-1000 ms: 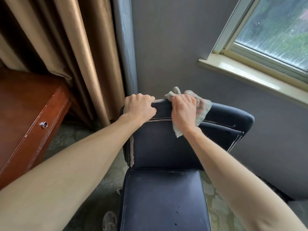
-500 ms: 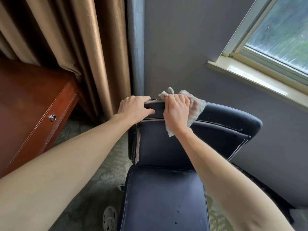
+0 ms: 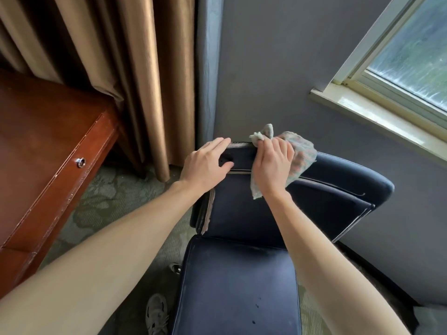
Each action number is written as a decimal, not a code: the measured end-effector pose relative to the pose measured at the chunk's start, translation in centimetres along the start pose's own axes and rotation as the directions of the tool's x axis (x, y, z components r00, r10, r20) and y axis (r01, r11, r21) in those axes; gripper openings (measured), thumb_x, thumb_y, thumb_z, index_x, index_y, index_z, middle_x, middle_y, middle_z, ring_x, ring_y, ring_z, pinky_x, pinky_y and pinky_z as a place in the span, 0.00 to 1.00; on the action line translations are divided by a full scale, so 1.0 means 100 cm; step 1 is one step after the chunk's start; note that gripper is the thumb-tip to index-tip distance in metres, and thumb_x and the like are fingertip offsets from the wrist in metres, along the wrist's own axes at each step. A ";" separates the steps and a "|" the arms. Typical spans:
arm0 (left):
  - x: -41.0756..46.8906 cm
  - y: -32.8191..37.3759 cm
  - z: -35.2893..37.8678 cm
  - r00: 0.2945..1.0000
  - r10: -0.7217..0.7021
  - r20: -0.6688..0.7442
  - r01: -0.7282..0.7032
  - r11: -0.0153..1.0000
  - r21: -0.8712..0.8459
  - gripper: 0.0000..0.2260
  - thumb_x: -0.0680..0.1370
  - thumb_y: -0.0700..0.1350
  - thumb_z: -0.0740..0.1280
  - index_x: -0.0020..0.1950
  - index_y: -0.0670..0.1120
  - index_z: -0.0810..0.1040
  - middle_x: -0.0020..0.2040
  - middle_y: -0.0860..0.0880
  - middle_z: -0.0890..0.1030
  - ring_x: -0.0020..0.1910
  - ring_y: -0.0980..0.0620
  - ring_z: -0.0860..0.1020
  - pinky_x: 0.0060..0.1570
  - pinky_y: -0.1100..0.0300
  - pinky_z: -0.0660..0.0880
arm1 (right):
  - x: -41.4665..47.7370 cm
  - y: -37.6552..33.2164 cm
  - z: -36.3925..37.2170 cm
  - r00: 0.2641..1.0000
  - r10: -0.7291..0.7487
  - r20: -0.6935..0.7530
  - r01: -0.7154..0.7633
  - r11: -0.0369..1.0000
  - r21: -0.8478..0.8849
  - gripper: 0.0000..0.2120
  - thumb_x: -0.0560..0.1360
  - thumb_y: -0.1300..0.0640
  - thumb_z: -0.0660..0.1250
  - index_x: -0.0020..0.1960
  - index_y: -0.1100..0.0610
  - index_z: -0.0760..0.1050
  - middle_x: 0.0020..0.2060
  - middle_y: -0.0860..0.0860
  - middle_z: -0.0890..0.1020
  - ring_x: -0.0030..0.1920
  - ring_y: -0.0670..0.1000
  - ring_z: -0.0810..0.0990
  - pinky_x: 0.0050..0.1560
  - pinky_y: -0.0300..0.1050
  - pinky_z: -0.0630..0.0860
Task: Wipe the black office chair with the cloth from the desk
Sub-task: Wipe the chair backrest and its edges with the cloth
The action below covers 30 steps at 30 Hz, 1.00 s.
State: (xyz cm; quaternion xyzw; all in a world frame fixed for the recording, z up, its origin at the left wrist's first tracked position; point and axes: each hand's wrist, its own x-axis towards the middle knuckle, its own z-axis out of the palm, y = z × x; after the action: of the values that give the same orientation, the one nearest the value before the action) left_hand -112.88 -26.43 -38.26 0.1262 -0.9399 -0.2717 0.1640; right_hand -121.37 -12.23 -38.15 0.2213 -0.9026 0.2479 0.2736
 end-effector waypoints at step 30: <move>-0.001 -0.024 -0.006 0.972 -0.205 0.116 0.201 0.979 0.039 0.26 0.75 0.56 0.68 0.70 0.49 0.69 0.63 0.47 0.78 0.58 0.38 0.77 0.50 0.51 0.74 | 0.005 -0.030 0.008 0.985 -0.159 0.061 0.153 0.984 0.094 0.06 0.77 0.64 0.65 0.44 0.62 0.80 0.32 0.53 0.77 0.39 0.58 0.77 0.51 0.52 0.71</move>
State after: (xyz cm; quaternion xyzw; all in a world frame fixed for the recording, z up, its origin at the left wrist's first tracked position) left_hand -112.22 -28.65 -39.12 0.2074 -0.9338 -0.2812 0.0771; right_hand -120.44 -15.19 -37.49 0.3116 -0.8794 0.2581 0.2509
